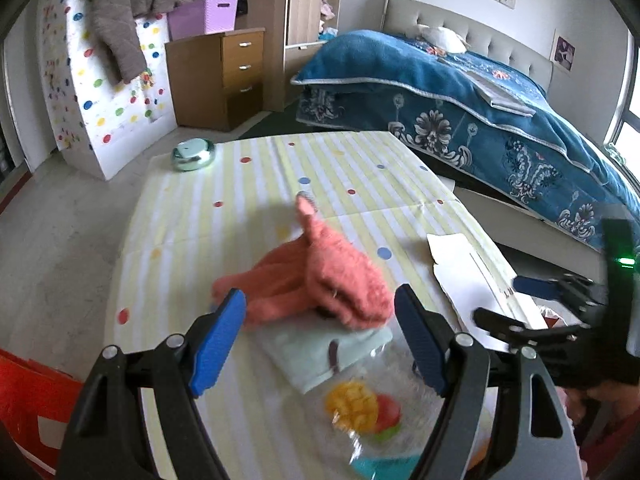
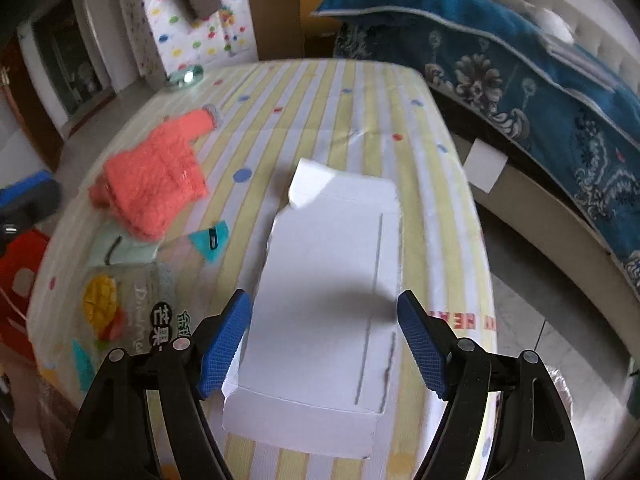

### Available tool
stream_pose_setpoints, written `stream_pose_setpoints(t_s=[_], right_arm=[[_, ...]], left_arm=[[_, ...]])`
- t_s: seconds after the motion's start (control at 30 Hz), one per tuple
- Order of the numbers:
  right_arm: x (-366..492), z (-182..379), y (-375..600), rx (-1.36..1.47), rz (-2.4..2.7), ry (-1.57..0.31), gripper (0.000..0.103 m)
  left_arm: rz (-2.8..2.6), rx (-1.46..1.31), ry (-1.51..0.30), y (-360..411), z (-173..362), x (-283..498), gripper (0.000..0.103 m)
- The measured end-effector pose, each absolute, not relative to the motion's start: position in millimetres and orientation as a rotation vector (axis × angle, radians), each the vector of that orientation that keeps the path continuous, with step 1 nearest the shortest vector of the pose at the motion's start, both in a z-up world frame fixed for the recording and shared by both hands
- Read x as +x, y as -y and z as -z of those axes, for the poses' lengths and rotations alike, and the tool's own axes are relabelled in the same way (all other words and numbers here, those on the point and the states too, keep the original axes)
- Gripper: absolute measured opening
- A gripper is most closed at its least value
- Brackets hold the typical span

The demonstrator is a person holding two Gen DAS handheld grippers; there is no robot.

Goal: Collect trash
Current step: 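Grasp the pink fuzzy sock with the left tool while the right tool holds the paper box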

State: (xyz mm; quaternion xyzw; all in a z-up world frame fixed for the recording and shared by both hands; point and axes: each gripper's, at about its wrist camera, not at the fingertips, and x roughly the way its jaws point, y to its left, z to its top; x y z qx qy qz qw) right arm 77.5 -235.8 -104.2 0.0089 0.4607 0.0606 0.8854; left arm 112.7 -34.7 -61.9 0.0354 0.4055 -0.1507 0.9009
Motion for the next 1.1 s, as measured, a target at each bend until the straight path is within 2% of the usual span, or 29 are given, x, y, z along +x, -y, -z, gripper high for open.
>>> stream_pose_setpoints(t_s=[0.17,0.27,0.33,0.4,0.47,0.67,0.73,1.1], right_arm=[[64.1,91.2,247.8,0.064,-0.105,-0.900,0.079],[56.3,87.9,258.1,0.111,-0.127,-0.875,0.079],[55.6,85.5,264.2,0.118,-0.129,-0.872,0.079],[56.3,83.5,266.8,0.116,-0.121,-0.874,0.079],[57.2,83.1,267.6,0.120,-0.121,-0.876,0.079],[54.0,92.6,254.7,0.091,-0.101,-0.909,0.080],[55.4,96.0,251.1,0.089,-0.093,-0.922,0.086],[58.4,115.5,222.2,0.006,-0.020,-0.987,0.089]], left_arm=[[0.315,0.104,-0.902,54.3,76.7,140.0,0.061],[0.323,0.110,-0.981,60.9,91.8,155.6,0.059],[0.335,0.097,-0.998,62.2,95.8,158.9,0.049],[0.347,0.081,-1.000,62.2,94.6,159.5,0.026],[0.357,0.084,-0.977,60.9,89.0,156.0,0.017],[0.340,0.094,-0.833,50.6,56.3,129.6,0.015],[0.337,0.092,-0.808,45.8,50.1,120.2,0.015],[0.336,0.088,-0.758,31.6,36.9,96.0,0.015]])
